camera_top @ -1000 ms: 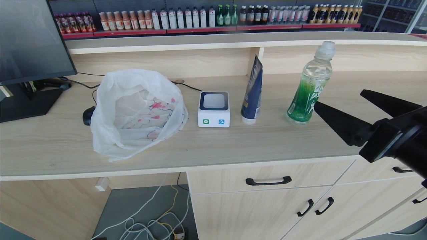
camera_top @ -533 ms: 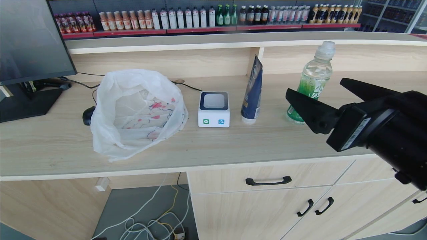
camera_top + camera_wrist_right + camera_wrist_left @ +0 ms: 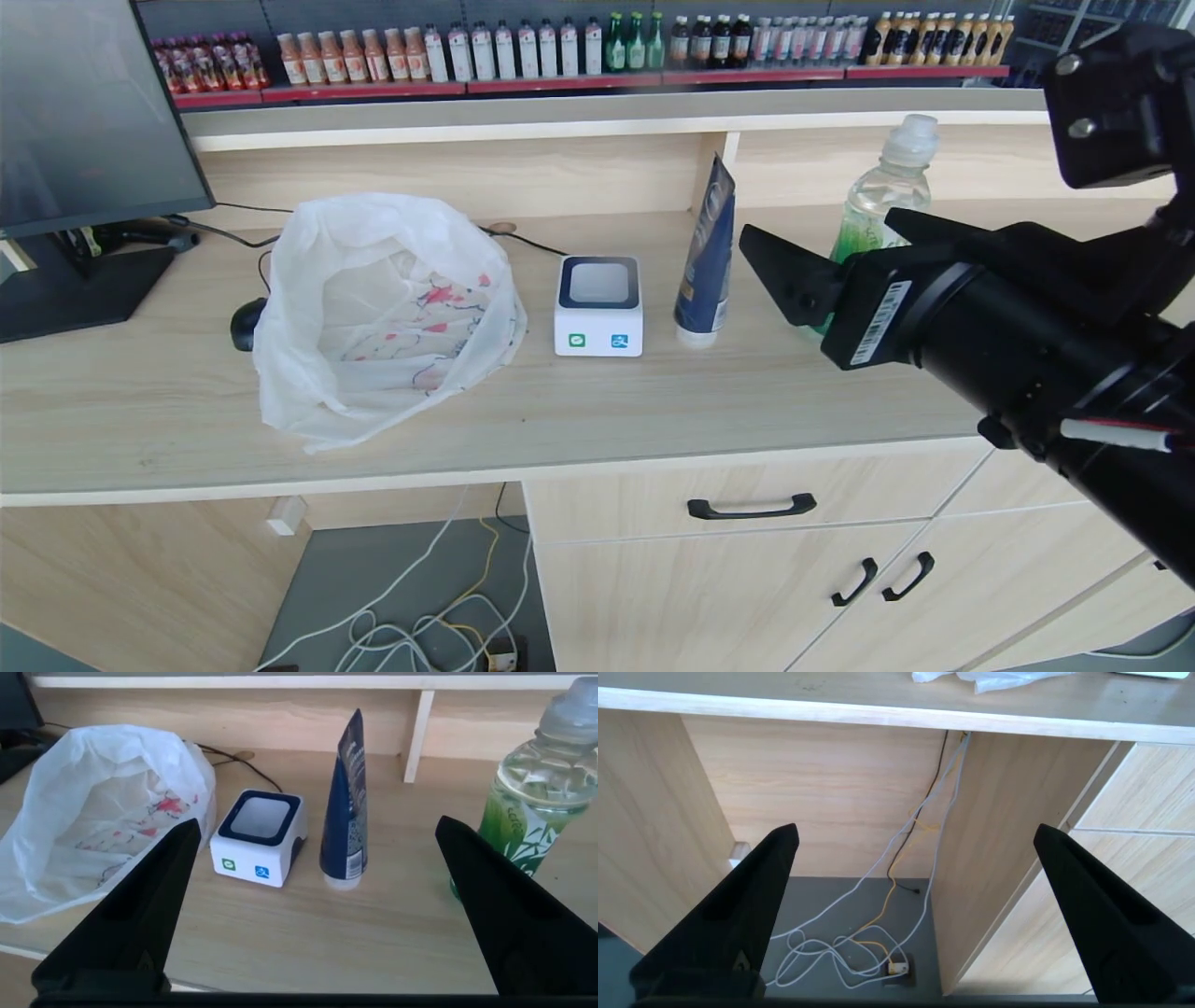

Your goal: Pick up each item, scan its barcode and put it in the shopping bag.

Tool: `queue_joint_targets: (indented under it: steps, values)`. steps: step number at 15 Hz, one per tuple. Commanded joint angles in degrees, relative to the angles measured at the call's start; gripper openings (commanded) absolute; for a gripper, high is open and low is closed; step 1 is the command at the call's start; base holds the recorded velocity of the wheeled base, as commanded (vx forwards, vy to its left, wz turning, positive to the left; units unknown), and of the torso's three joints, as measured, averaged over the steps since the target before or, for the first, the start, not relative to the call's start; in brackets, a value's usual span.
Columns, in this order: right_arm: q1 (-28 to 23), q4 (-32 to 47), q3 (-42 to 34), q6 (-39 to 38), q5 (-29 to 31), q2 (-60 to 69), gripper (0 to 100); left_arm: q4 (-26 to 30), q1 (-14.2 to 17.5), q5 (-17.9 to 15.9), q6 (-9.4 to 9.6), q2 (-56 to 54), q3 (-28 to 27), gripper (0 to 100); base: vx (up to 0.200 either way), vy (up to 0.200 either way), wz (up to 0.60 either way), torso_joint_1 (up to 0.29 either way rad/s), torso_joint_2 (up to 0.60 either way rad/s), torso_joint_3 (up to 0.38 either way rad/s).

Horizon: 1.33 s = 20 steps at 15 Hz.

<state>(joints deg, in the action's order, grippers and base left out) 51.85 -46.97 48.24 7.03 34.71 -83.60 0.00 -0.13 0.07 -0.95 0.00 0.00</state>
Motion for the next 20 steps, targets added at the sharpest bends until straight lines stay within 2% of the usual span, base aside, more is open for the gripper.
queue_joint_targets:
  steps: [1, 5, 10, 16, 20]
  values:
    - [-0.69, -0.05, 0.8, -0.35, -0.43, -1.91, 100, 0.0, 0.05, 0.01, -0.02, 0.0, 0.0, 100, 0.0, 0.0, 0.0, 0.0, 0.0, 0.0]
    - [-2.54, -0.05, 1.24, -1.58, -1.31, -2.88, 100, 0.0, 0.05, 0.01, -0.02, 0.0, 0.0, 100, 0.0, 0.0, 0.0, 0.0, 0.0, 0.0]
    - [-8.78, -0.05, 4.67, -1.85, -6.49, -6.48, 100, 0.0, 0.05, 0.01, -0.02, 0.09, 0.0, 100, 0.0, 0.0, 0.0, 0.0, 0.0, 0.0]
    - [-10.98, -0.14, 16.98, -2.82, -7.28, -17.82, 100, 0.0, -0.04, 0.01, -0.02, 0.09, 0.0, 100, 0.0, 0.0, 0.0, 0.0, 0.0, 0.0]
    - [-13.44, -0.14, 21.46, -2.9, -8.69, -21.25, 100, 0.0, 0.05, 0.01, -0.02, 0.09, 0.0, 100, 0.0, 0.0, 0.0, 0.0, 0.0, 0.0]
